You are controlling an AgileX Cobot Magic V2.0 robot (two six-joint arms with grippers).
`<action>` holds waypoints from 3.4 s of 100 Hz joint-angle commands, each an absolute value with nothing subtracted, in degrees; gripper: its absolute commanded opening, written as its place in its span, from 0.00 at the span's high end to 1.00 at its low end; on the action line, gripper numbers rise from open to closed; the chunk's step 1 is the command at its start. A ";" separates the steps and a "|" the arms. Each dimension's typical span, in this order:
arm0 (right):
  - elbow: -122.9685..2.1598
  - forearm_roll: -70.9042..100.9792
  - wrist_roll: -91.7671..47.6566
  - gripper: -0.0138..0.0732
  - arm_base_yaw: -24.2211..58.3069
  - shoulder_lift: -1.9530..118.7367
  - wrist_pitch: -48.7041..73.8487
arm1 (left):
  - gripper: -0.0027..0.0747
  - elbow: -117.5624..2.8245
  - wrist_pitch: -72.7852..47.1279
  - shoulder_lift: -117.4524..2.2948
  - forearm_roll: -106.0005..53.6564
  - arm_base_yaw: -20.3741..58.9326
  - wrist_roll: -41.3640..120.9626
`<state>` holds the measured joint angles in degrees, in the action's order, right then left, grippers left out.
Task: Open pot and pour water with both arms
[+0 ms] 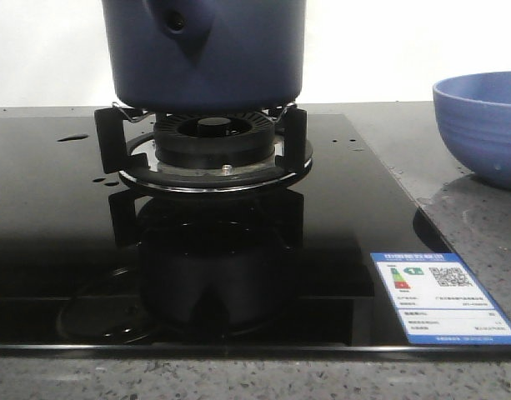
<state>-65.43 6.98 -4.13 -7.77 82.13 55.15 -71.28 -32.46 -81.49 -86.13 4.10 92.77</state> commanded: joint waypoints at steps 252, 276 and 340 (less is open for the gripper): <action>-67.86 17.51 -21.04 0.90 29.41 87.84 -39.40 | 0.53 -73.45 -31.14 -78.84 -93.60 -2.35 92.56; -67.86 15.28 -21.04 0.90 29.41 88.22 -41.11 | 0.53 -73.45 -31.14 -78.84 -93.60 -2.35 92.56; -67.86 4.82 -21.04 0.90 29.41 89.18 -58.89 | 0.53 -73.45 -31.14 -78.84 -93.60 -2.35 92.56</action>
